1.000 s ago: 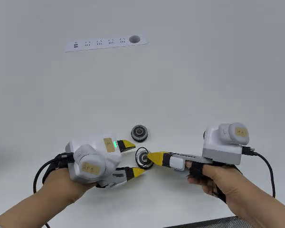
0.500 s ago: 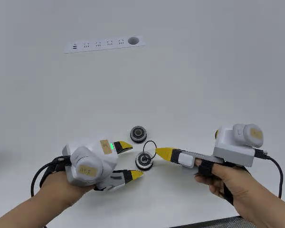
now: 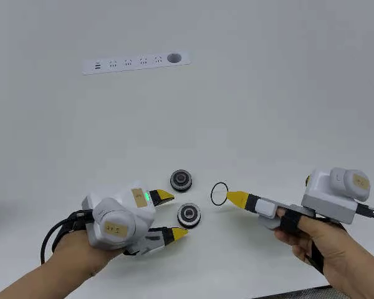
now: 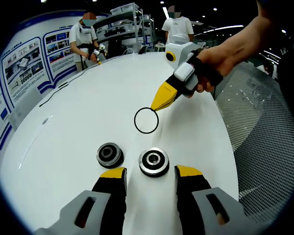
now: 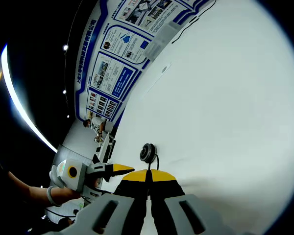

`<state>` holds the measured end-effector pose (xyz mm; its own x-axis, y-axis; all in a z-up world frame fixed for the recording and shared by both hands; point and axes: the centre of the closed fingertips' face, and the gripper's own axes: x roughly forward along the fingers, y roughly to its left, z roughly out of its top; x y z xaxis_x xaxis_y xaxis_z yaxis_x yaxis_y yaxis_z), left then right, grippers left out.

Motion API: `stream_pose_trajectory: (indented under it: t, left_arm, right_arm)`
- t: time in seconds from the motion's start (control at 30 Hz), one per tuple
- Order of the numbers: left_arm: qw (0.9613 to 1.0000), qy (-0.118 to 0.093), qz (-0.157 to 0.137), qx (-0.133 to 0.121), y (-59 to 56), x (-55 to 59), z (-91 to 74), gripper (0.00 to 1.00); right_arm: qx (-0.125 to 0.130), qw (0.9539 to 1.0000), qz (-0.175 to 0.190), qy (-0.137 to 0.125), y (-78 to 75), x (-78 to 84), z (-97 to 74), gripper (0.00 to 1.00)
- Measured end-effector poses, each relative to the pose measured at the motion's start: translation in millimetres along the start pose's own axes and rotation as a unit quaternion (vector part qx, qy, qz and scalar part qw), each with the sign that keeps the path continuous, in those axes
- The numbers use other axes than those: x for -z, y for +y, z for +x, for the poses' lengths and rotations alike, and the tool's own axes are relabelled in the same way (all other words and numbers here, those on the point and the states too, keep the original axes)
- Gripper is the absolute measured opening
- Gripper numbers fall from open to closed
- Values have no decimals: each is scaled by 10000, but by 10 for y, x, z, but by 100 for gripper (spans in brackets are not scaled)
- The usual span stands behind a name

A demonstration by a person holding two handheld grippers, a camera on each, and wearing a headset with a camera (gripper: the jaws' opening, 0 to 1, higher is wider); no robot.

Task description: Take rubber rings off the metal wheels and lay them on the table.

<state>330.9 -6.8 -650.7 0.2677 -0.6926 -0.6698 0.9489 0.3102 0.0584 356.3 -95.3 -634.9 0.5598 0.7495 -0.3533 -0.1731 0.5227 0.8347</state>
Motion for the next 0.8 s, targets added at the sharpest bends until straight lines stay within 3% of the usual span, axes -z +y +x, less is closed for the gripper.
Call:
stream_pose_trajectory:
  t: [0.5,0.8]
  left_arm:
    - [10000,34,-16,16,-12,16,-1,39]
    - [10000,32,-25,8,-2,14,6,39]
  right_arm:
    - [489,9986,-165,136,-234,68,-8,2]
    - [800,9939,-708,262,-300,89,-11,6]
